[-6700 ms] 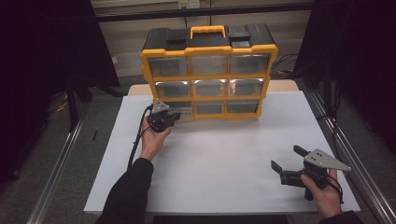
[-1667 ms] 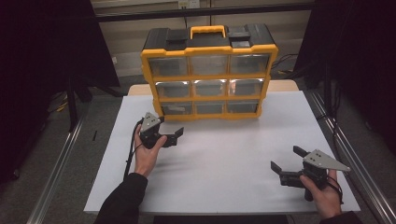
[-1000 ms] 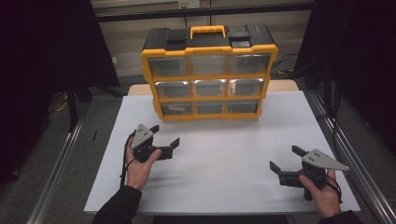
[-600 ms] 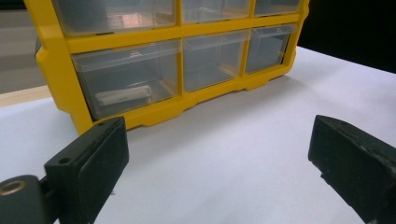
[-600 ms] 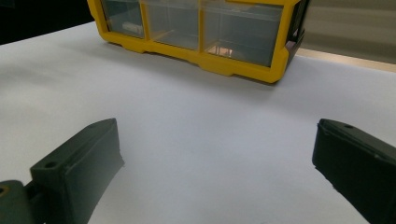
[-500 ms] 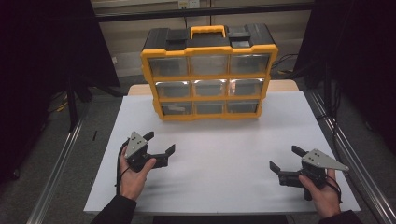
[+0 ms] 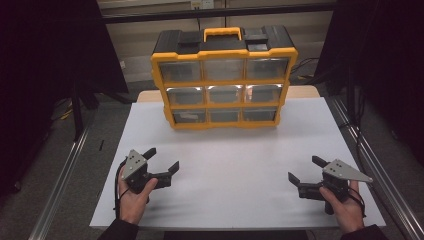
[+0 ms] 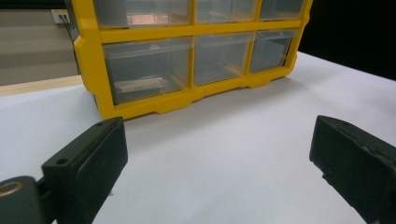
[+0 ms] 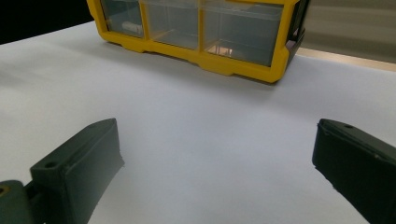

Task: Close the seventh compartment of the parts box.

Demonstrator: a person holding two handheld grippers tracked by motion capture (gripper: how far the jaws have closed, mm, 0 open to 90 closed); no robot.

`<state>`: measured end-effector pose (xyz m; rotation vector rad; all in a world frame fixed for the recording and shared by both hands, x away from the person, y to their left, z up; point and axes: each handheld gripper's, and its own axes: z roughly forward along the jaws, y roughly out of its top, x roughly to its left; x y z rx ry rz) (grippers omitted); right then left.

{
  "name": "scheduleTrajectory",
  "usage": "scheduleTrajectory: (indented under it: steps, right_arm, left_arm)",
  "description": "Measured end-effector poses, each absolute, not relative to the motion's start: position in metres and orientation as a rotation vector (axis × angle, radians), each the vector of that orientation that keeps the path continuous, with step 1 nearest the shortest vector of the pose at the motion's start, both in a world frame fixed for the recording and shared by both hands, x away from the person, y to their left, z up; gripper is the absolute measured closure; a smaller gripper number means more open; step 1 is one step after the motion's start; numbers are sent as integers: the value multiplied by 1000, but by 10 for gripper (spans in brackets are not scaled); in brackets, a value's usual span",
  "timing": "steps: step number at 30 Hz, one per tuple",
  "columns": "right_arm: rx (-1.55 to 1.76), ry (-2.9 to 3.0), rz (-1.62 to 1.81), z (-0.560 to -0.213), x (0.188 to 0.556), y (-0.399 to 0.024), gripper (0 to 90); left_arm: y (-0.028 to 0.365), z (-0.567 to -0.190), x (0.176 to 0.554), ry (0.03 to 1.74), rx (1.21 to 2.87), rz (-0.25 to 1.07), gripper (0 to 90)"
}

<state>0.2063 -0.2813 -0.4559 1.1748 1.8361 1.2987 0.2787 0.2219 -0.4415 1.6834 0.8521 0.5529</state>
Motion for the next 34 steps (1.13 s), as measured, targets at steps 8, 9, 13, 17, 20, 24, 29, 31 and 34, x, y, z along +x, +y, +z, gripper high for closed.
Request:
scheduleTrajectory:
  steps: [8,9,13,17,20,24,29,31,34]
  right_arm:
    - [1172,1840,1300,-456,206,-281,11]
    - [1172,1842,1300,-456,206,-281,11]
    - [1170,1839,1300,-456,206,-281,11]
    - [1177,1835,1301,-456,205,-282,11]
    - [1180,1834,1301,-456,205,-282,10]
    - [1175,1840,1296,-456,205,-281,11]
    - [1171,1844,1299,-456,207,-281,11]
    - [1173,1845,1297,-456,207,-281,11]
    - [1173,1845,1296,-456,207,-282,11]
  left_arm:
    - [235,-444,268,875,1676,593,41]
    - [235,-444,267,877,1675,593,41]
    - [239,-445,264,877,1694,613,41]
    - [245,-448,257,889,1708,628,38]
    - [248,-450,252,889,1718,640,37]
    - [249,-450,246,898,1730,656,36]
    - [250,-450,246,933,1714,675,38]
    - [250,-450,247,937,1707,669,38]
    - [250,-449,249,946,1686,665,38]
